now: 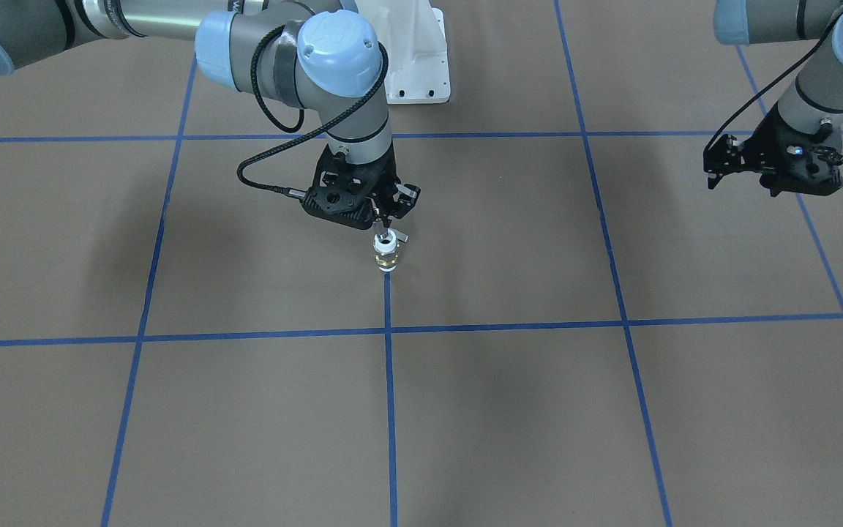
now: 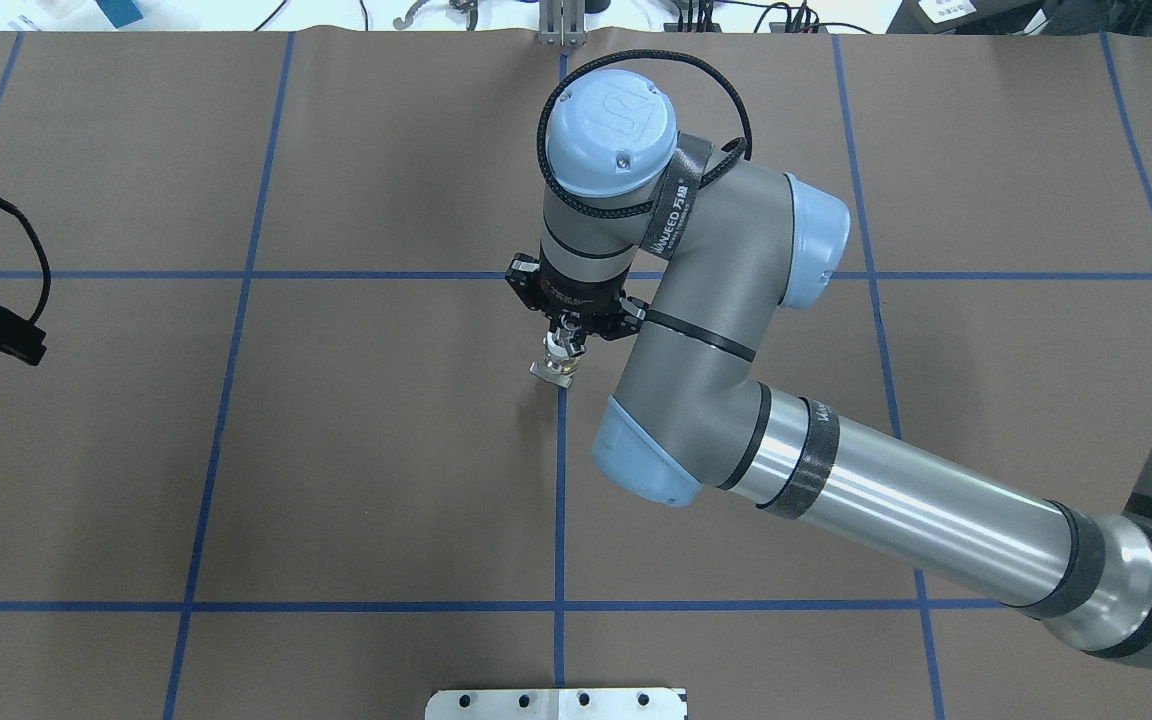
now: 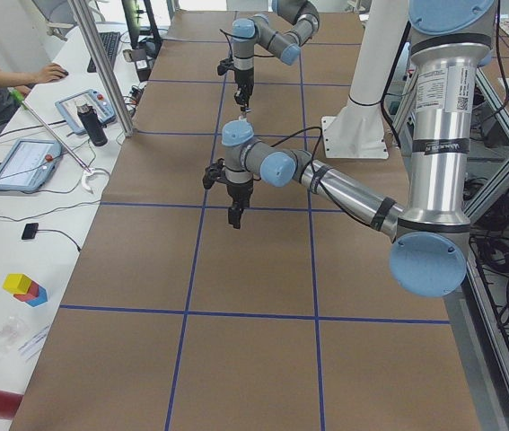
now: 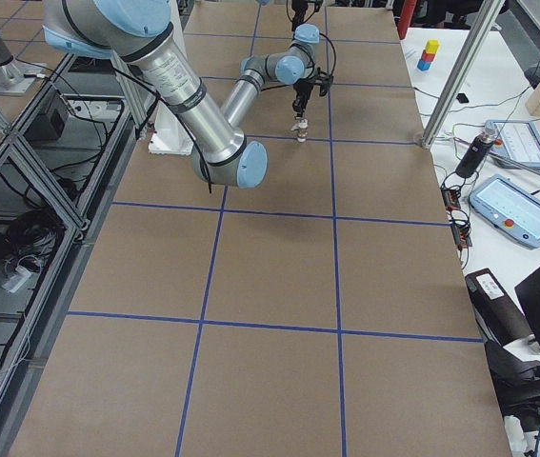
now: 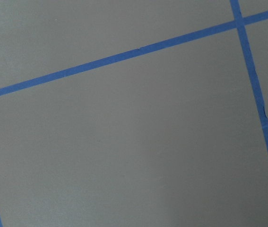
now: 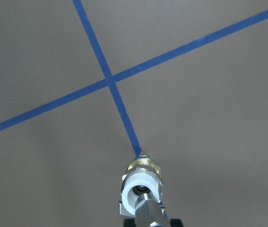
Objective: Assemble PPR valve and pipe with both arms
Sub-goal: 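Lower and press the silver fitting onto the top of the white valve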
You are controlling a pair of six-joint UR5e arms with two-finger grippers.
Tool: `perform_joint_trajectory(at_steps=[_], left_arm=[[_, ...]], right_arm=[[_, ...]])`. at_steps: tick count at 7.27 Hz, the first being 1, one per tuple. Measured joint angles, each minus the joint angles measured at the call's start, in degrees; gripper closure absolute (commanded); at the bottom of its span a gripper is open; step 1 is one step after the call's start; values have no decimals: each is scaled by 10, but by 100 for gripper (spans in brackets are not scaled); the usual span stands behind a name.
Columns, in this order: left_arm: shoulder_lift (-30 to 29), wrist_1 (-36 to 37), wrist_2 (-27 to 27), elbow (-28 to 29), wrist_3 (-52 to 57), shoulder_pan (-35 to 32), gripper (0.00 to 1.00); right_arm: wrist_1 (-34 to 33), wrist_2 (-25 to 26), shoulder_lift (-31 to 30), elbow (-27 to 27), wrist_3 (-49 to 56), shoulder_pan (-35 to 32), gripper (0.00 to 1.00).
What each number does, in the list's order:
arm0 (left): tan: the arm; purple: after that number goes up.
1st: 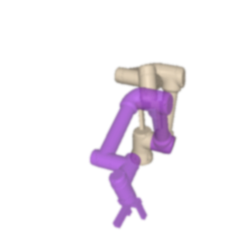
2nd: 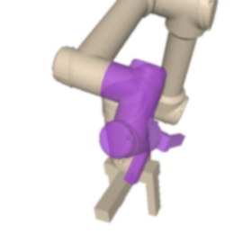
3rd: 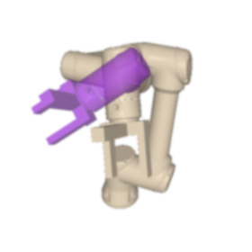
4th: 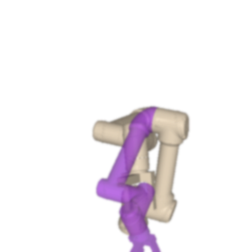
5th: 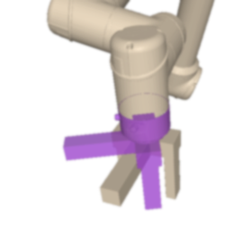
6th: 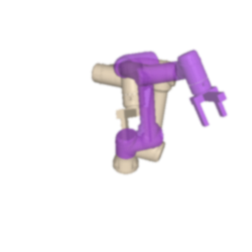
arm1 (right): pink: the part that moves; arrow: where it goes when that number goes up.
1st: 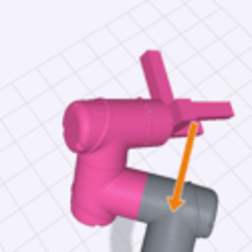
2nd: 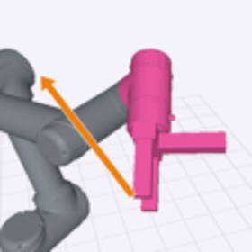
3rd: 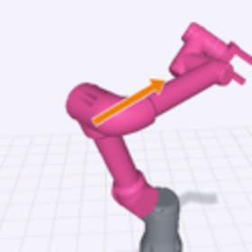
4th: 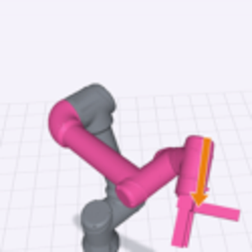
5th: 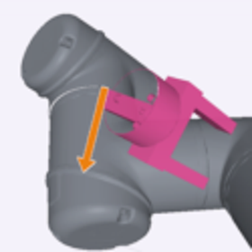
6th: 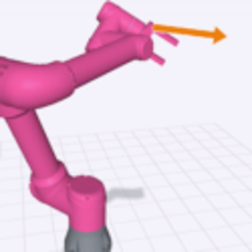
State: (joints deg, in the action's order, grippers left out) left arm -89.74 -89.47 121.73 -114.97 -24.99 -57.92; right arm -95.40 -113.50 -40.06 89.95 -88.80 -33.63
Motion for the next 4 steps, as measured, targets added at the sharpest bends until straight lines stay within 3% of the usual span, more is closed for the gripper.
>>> perform_joint_trajectory(at_steps=[4], left_arm=[[0, 0, 0, 1, -1, 0, 0]], right_arm=[[24, 3, 2, -13, -4, 0, 100]])
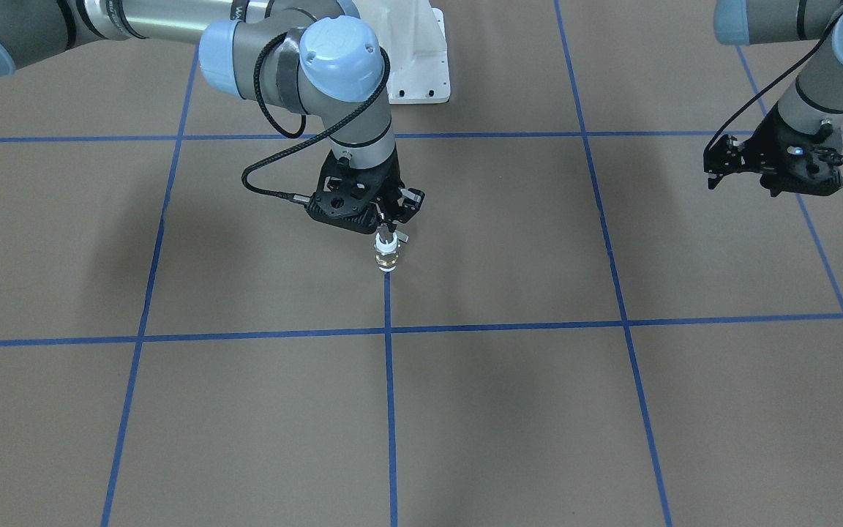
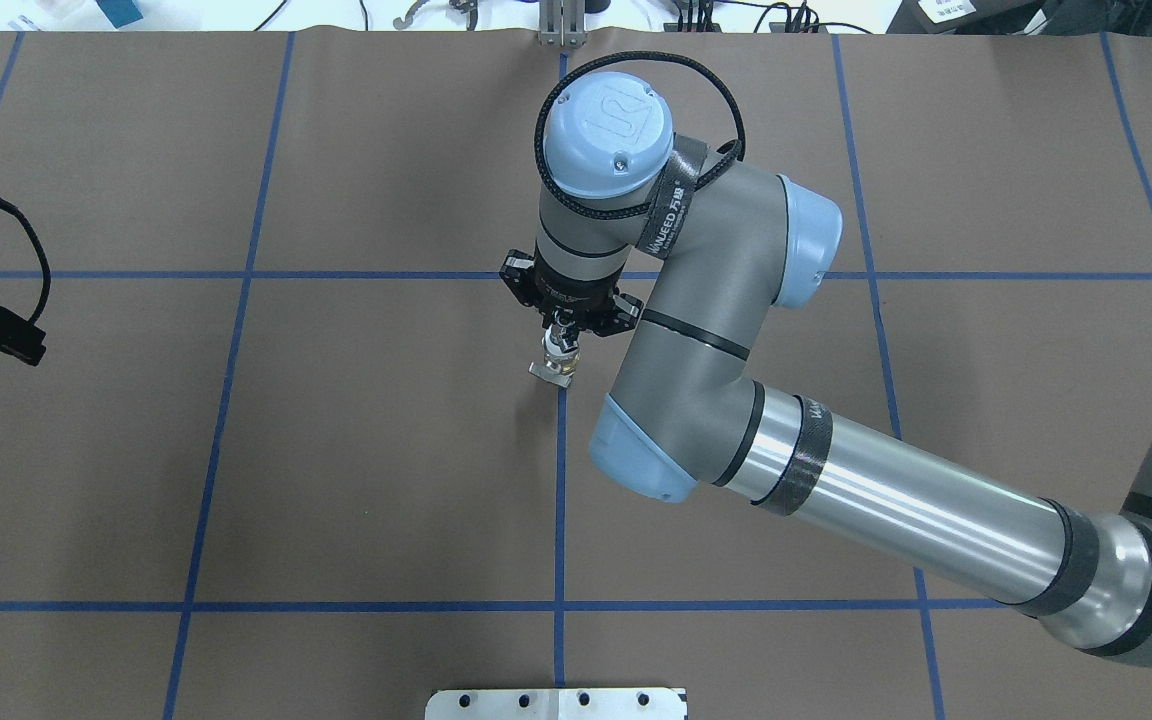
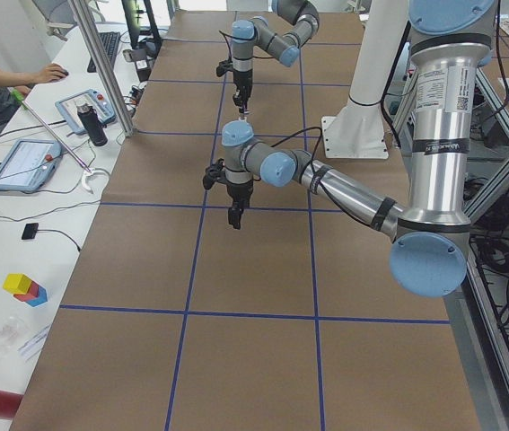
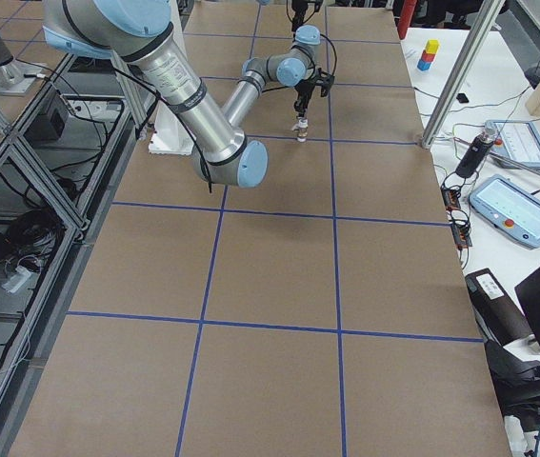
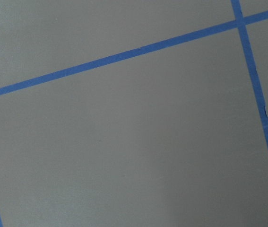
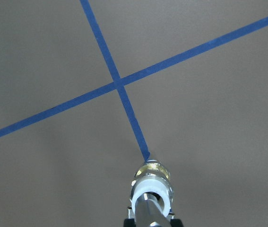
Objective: Assemble PPR valve and pipe with both arms
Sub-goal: 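Lower and press the silver fitting onto the top of the white valve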
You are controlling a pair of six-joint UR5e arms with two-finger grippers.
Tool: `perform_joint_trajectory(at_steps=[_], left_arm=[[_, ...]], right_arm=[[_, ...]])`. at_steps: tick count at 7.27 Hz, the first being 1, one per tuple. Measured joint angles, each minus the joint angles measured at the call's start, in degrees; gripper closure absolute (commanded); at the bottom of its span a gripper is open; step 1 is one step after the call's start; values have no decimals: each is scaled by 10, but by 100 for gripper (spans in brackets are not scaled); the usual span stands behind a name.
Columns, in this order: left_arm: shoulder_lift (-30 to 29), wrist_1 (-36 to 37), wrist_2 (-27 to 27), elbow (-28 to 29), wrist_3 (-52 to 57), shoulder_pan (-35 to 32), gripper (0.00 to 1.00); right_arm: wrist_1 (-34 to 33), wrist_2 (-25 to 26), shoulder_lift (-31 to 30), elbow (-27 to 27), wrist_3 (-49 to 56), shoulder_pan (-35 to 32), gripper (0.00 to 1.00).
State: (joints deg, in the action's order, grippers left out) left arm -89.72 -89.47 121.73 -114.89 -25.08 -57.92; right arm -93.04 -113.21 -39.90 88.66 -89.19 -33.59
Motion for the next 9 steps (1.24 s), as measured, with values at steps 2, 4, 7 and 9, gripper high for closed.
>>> perform_joint_trajectory(at_steps=[2, 4, 7, 9], left_arm=[[0, 0, 0, 0, -1, 0, 0], [-1, 0, 0, 0, -3, 0, 0], [0, 0, 0, 0, -4, 0, 0], [-1, 0, 0, -1, -4, 0, 0]], right_arm=[[0, 0, -2, 0, 0, 0, 100], [0, 0, -3, -1, 0, 1, 100], [0, 1, -2, -8, 1, 3, 100], [1, 1, -2, -8, 1, 4, 100]])
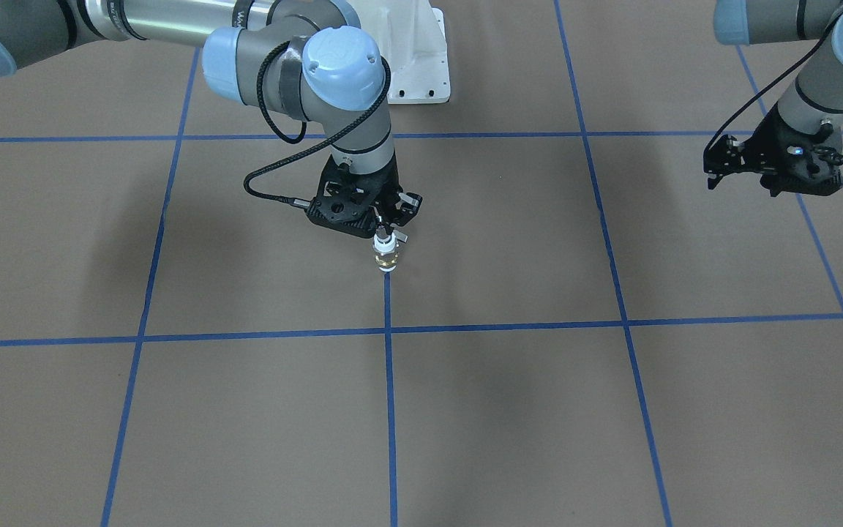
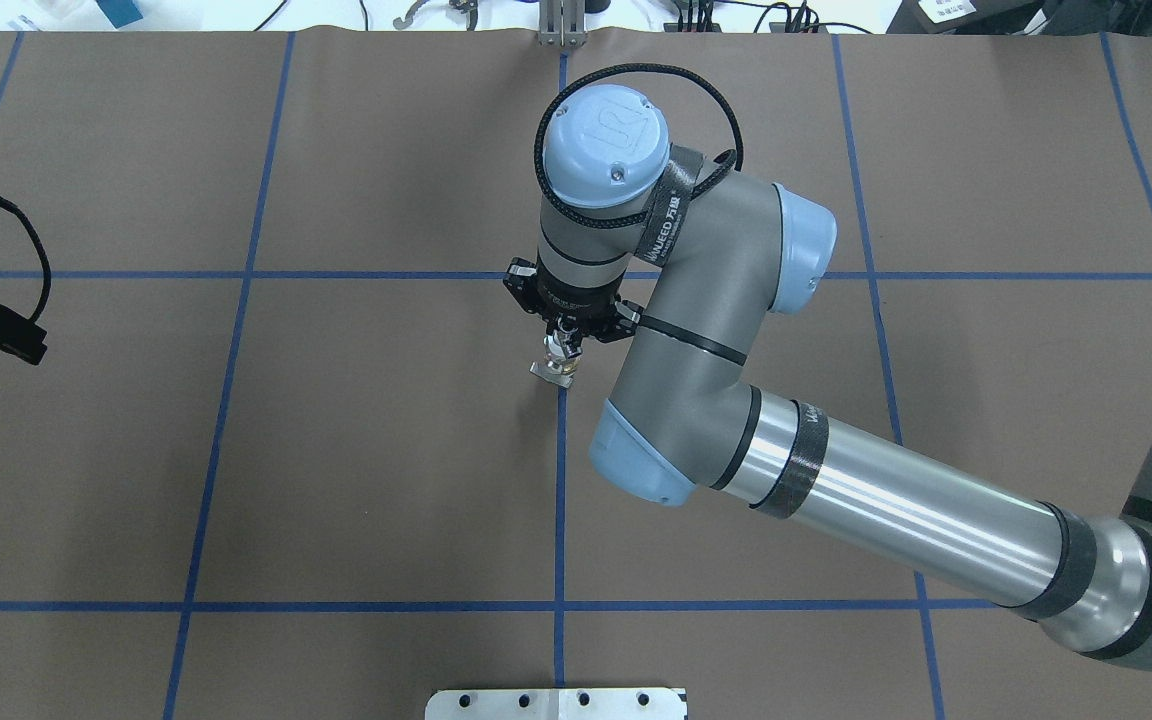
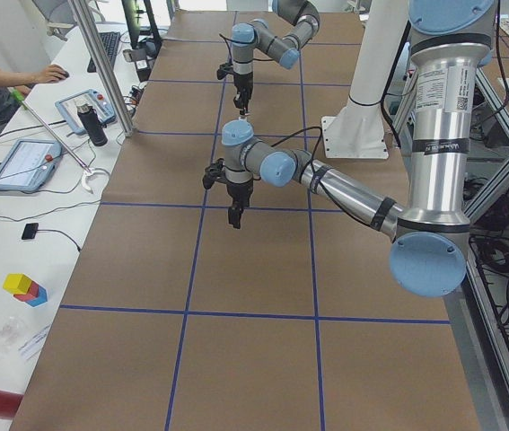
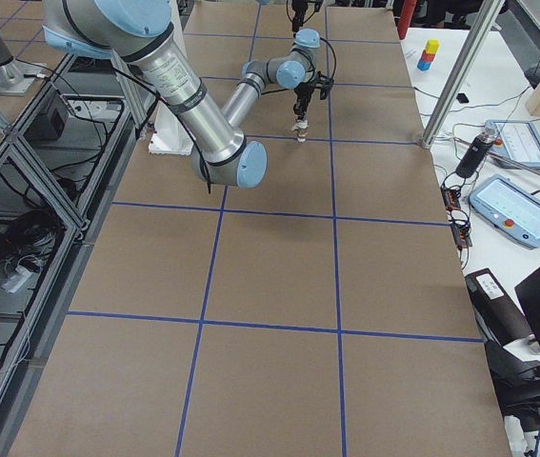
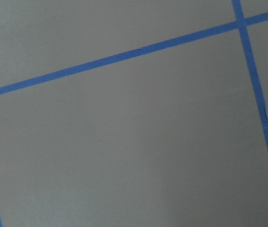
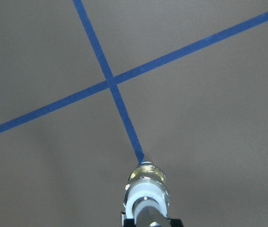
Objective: Assemble PPR valve and pipe with both arms
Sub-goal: 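Lower and press the silver fitting onto the top of the white valve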
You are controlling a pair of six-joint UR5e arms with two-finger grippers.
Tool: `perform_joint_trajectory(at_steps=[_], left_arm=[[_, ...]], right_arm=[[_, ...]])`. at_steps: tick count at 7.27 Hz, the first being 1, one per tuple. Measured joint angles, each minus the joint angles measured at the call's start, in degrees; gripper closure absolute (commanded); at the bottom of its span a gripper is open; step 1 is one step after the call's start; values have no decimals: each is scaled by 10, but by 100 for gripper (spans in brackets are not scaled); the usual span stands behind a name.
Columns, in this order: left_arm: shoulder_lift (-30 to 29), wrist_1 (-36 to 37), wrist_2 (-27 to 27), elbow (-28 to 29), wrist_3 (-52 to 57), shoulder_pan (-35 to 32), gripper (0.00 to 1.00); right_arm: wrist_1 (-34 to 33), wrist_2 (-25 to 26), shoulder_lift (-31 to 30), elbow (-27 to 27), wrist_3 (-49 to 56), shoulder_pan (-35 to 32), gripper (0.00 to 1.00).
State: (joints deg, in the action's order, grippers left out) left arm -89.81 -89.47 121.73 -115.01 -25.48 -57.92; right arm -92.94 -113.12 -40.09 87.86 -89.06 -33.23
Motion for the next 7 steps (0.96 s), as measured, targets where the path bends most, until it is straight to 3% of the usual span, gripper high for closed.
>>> perform_joint_trajectory(at_steps=[2, 3, 4, 6, 7], left_arm=[[0, 0, 0, 0, -1, 0, 0], [1, 0, 0, -1, -1, 0, 0], [1, 0, 0, -1, -1, 0, 0], [1, 0, 0, -2, -2, 0, 0], [1, 0, 0, -2, -3, 0, 0]], right_arm=[[0, 2, 0, 0, 0, 0, 100], [0, 3, 0, 0, 0, 0, 88], [0, 4, 0, 0, 0, 0, 63], [0, 4, -1, -1, 0, 0, 41], [0, 4, -1, -1, 1, 0, 41]])
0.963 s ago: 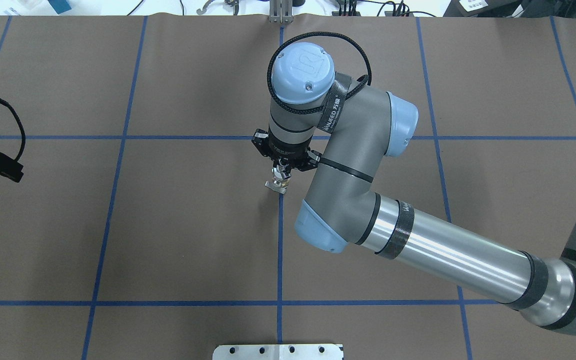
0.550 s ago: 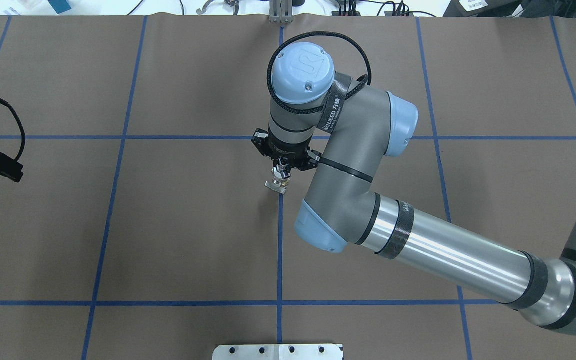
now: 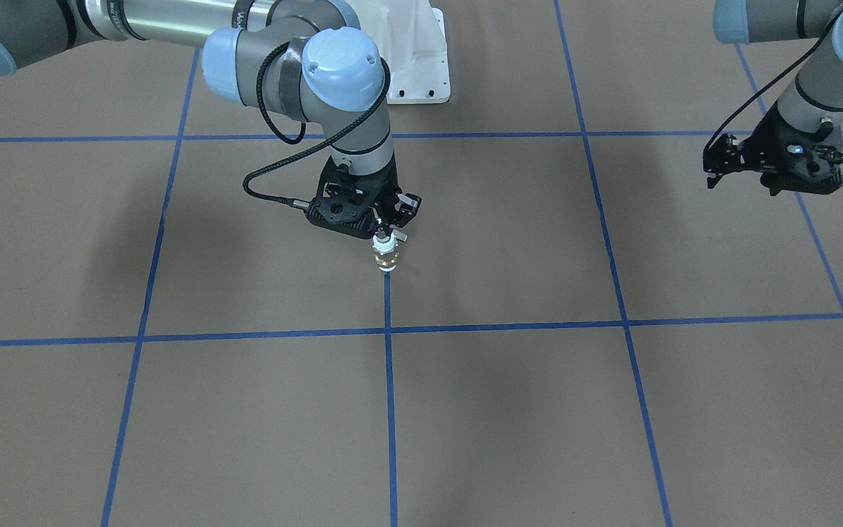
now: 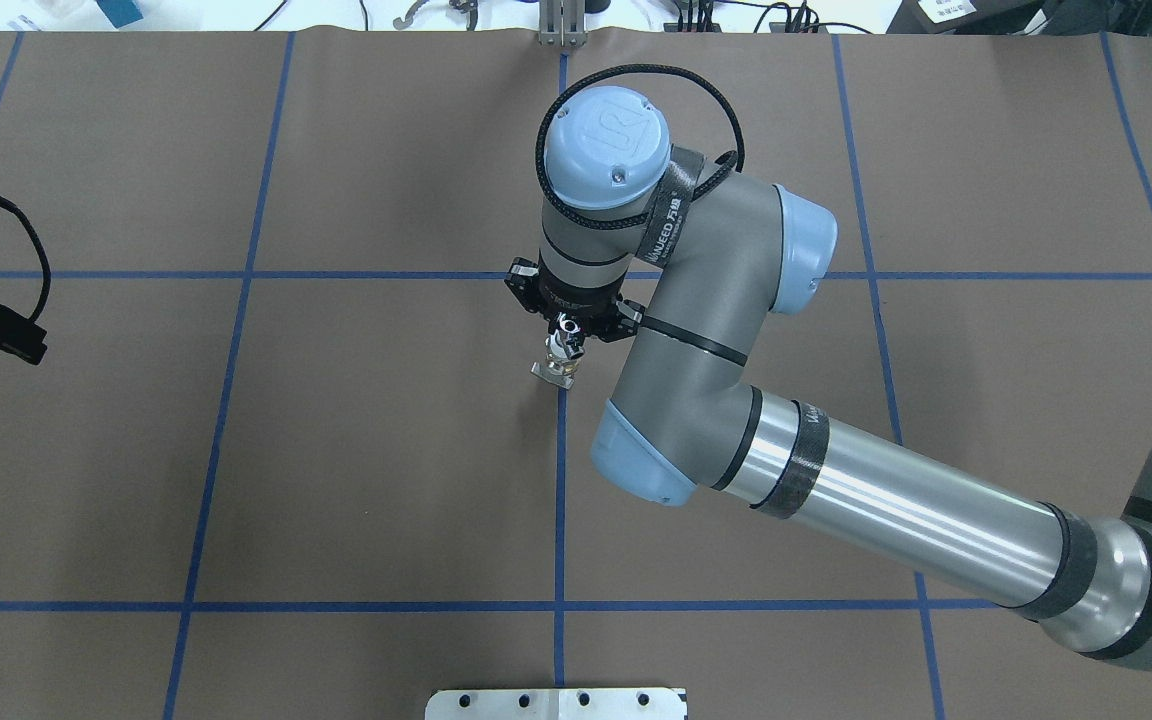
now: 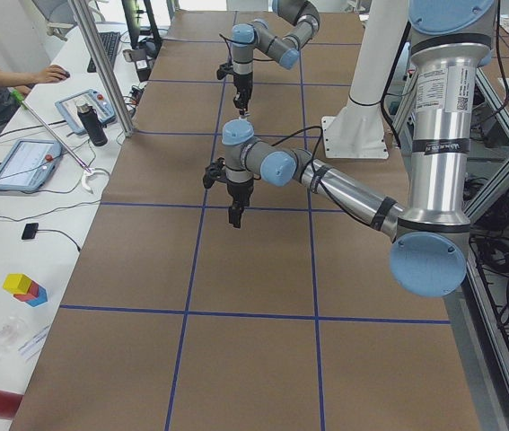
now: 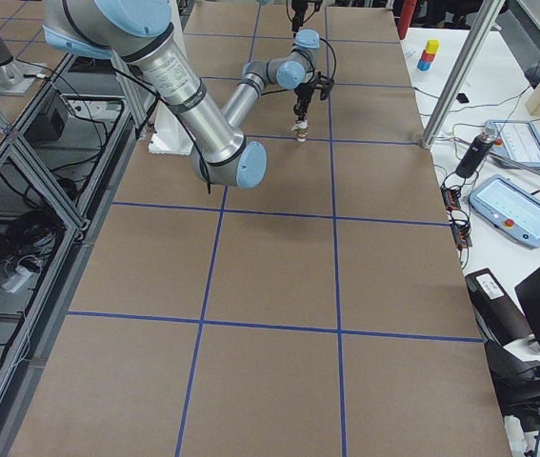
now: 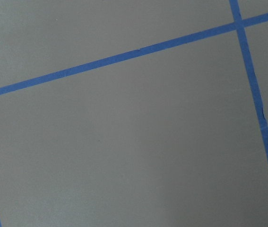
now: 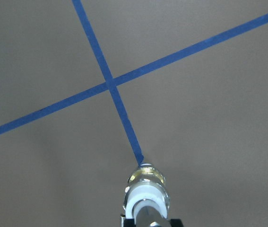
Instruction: Assemble PPR valve and pipe with both arms
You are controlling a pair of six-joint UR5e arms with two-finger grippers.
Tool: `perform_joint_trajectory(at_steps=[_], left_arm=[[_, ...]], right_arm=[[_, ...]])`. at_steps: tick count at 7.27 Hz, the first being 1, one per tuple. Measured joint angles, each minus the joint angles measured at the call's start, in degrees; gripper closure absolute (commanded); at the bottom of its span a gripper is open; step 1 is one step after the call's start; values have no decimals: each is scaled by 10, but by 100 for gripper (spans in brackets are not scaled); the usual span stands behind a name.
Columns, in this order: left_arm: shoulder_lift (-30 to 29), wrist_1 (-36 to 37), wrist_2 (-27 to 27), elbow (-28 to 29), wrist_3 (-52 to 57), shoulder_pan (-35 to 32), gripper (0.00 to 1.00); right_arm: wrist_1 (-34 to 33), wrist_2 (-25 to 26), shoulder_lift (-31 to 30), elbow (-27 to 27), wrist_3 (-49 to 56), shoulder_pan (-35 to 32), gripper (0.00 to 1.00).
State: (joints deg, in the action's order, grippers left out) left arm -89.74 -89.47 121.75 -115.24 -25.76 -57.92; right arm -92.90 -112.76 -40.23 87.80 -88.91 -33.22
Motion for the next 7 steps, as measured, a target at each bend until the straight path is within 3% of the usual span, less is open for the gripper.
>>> perform_joint_trajectory(at_steps=[2, 3, 6, 7], left_arm=[[0, 0, 0, 0, -1, 0, 0], [0, 0, 0, 0, -1, 0, 0], [-2, 0, 1, 1, -1, -1, 0], [-3, 1, 1, 1, 2, -4, 0]], right_arm=[[1, 0, 0, -2, 1, 0, 39], [2, 0, 0, -3, 1, 0, 1], [3, -1, -3, 10, -1, -3, 0], [2, -7, -22, 39, 1, -10, 0]])
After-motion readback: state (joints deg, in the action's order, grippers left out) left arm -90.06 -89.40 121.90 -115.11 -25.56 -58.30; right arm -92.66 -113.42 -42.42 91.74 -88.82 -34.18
